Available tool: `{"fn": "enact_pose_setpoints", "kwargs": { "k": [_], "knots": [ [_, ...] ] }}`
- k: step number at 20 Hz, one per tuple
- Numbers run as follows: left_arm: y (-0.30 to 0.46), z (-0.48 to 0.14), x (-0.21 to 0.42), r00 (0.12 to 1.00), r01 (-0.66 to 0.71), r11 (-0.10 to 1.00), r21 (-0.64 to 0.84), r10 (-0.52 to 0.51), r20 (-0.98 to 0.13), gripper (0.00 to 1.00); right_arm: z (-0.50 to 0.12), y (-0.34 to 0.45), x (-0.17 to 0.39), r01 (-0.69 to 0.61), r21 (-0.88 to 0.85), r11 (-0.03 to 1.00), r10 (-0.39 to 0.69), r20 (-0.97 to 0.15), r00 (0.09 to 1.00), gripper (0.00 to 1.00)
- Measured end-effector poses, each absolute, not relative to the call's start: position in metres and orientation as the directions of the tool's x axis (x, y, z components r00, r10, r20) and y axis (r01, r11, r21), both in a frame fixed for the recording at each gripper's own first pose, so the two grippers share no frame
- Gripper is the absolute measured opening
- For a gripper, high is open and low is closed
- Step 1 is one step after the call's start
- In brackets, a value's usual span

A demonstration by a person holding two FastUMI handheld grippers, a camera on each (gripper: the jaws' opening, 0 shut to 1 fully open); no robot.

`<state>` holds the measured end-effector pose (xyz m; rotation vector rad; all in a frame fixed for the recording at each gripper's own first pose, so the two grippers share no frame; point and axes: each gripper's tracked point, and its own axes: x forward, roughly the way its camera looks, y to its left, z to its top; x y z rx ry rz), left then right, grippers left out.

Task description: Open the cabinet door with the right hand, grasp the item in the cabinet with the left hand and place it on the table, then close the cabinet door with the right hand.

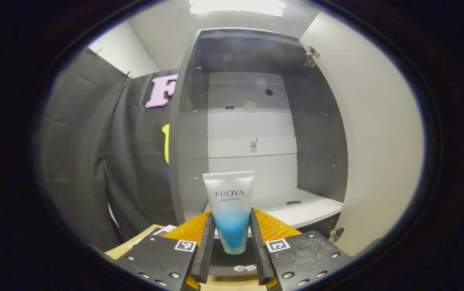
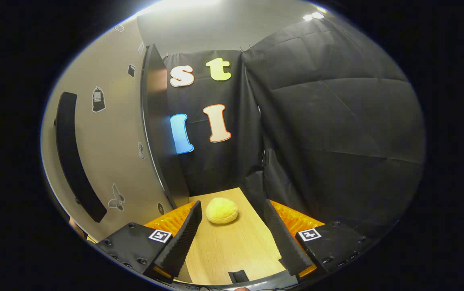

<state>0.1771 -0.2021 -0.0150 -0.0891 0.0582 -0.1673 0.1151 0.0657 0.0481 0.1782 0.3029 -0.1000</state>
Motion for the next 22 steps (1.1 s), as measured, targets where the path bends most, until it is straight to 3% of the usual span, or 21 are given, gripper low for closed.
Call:
{"fn": "enact_pose_setpoints", "kwargs": {
  "k": [13,14,15,18,19,21,22],
  "knots": [
    [-0.185,-0.082,0.079,0.983,0.166,0.982,-0.088,-0.172,-0.063,0.47,0.043,0.077,0.112,0.039,0.166,0.985,0.015,-0.316,0.949,0.98],
    [-0.184,-0.089,0.072,0.984,0.163,0.983,-0.088,-0.169,-0.062,0.47,0.042,0.078,0.112,0.036,0.165,0.986,0.019,-0.318,0.948,0.92],
    [-0.182,-0.095,0.067,0.984,0.159,0.983,-0.088,-0.165,-0.061,0.46,0.042,0.079,0.112,0.031,0.164,0.986,0.023,-0.319,0.947,0.98],
    [-0.179,-0.123,0.050,0.982,0.161,0.982,-0.098,-0.169,-0.079,0.47,0.041,0.084,0.113,0.015,0.159,0.987,0.038,-0.324,0.945,0.98],
    [-0.179,-0.132,0.045,0.981,0.163,0.981,-0.102,-0.172,-0.089,0.47,0.041,0.085,0.114,0.012,0.158,0.987,0.041,-0.327,0.944,0.92],
    [-0.178,-0.152,0.031,0.978,0.170,0.979,-0.109,-0.181,-0.103,0.48,0.041,0.088,0.114,0.005,0.157,0.988,0.048,-0.330,0.943,0.98],
    [-0.180,-0.163,0.024,0.975,0.177,0.977,-0.116,-0.190,-0.112,0.47,0.040,0.088,0.113,0.005,0.154,0.988,0.046,-0.327,0.944,0.92]
  ]
}}
